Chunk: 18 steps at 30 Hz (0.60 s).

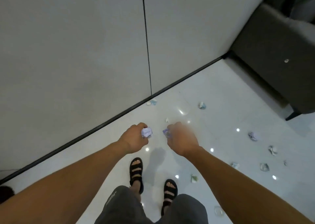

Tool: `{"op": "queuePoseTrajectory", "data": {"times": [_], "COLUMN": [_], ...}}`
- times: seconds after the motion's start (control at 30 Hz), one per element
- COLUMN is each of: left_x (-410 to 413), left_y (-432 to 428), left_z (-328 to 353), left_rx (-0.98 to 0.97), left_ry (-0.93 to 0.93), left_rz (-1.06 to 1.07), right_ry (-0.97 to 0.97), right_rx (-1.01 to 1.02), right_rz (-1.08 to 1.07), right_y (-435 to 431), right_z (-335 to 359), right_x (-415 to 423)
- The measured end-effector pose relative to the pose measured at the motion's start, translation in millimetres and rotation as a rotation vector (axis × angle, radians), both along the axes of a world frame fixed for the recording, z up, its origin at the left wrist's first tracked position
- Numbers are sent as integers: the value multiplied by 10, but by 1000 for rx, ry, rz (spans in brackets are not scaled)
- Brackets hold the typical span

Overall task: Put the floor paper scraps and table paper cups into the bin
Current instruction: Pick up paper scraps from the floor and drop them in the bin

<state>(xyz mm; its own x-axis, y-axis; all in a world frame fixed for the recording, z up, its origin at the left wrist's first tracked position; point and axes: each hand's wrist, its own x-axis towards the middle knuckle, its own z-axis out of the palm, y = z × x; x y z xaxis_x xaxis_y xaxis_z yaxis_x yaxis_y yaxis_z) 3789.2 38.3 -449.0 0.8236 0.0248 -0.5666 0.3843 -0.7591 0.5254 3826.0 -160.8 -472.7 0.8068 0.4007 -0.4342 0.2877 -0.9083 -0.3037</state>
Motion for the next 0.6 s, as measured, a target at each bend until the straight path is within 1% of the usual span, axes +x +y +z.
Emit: {"op": "queuePoseTrajectory", "data": {"times": [0.17,0.33,0.47,0.6], "left_x": [-845,-1569,-2382,-3276], "left_y": [136,417,743,1117], "left_z": [603,1030,1215,1254], "left_rx": [-9,38,53,72], "left_ry": [-72,-154,-177,-191], "left_rz": [239,511,715,912], "right_ry": [-37,-119,-154,-178], "right_rx": [-11,9,58,101], "right_rz": [247,509,716,892], "right_y": [252,845,1504,2206], "right_z": [652,1080,1277,1400], "right_x": [-275,-607,-1125,-1824]}}
